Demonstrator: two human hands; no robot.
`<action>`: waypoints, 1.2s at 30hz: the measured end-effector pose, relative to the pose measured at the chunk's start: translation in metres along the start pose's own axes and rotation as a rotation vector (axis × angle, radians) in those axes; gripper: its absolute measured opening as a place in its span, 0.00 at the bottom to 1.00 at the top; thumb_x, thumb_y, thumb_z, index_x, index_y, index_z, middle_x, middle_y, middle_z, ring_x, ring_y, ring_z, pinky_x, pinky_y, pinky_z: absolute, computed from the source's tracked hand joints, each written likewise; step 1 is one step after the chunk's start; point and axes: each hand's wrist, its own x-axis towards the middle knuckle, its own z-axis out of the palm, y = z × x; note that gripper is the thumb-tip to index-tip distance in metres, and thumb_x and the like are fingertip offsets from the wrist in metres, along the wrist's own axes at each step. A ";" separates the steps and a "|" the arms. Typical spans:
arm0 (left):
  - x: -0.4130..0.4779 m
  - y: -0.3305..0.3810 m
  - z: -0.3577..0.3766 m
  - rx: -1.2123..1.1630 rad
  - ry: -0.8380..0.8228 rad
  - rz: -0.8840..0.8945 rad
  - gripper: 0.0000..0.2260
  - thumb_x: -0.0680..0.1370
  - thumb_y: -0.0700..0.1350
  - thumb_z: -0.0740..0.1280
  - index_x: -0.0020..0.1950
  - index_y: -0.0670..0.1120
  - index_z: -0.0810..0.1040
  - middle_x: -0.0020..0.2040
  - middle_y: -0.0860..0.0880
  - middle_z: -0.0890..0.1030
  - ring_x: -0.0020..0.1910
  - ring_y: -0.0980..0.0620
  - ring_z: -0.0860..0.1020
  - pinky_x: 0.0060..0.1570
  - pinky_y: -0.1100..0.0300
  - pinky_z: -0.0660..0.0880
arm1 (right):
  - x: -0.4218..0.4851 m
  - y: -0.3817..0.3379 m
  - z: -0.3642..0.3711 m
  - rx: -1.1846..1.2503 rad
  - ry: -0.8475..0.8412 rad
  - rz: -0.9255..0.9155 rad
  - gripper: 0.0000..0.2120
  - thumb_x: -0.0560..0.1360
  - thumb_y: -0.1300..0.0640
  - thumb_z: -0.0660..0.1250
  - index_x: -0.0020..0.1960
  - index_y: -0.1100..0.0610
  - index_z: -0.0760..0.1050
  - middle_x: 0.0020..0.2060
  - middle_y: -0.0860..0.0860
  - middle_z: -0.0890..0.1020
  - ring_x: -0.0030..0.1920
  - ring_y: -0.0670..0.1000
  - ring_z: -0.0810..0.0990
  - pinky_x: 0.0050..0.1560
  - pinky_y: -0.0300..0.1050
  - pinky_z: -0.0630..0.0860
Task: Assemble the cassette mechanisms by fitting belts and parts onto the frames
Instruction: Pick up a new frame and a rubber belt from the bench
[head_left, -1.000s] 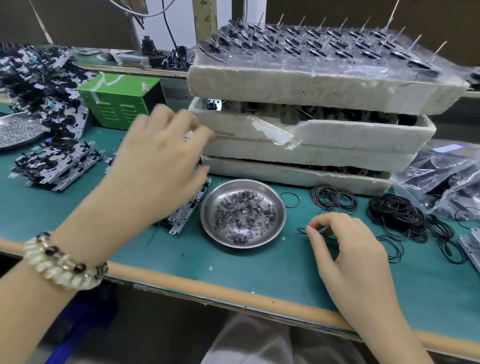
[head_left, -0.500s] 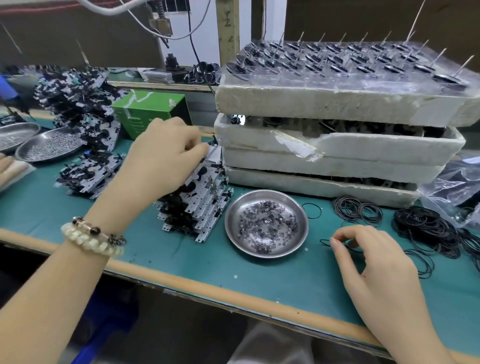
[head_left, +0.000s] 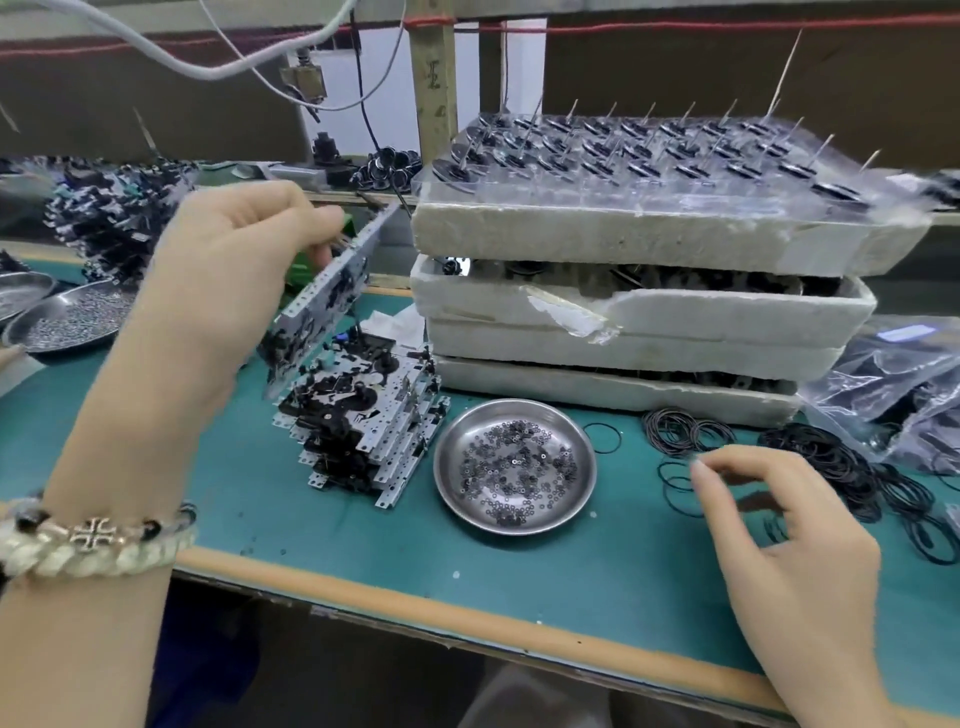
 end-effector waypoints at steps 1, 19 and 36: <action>-0.009 0.006 0.007 0.015 -0.064 0.008 0.16 0.74 0.55 0.67 0.32 0.46 0.76 0.35 0.33 0.71 0.30 0.43 0.68 0.42 0.52 0.70 | 0.003 0.003 -0.005 0.021 0.026 0.018 0.02 0.76 0.56 0.69 0.44 0.51 0.78 0.43 0.41 0.80 0.44 0.46 0.77 0.47 0.32 0.70; -0.129 0.031 0.206 -0.776 -0.438 -0.650 0.16 0.80 0.44 0.65 0.32 0.49 0.73 0.39 0.45 0.72 0.43 0.48 0.70 0.46 0.52 0.65 | 0.014 0.054 -0.067 -0.041 0.154 0.222 0.05 0.76 0.54 0.68 0.45 0.44 0.77 0.43 0.40 0.80 0.47 0.42 0.79 0.48 0.26 0.70; -0.143 0.040 0.177 0.626 -0.461 0.177 0.07 0.73 0.49 0.74 0.44 0.49 0.77 0.41 0.53 0.76 0.35 0.51 0.77 0.27 0.59 0.70 | 0.012 0.051 -0.068 0.023 0.108 0.152 0.04 0.68 0.56 0.73 0.39 0.47 0.82 0.41 0.44 0.81 0.46 0.43 0.79 0.48 0.26 0.70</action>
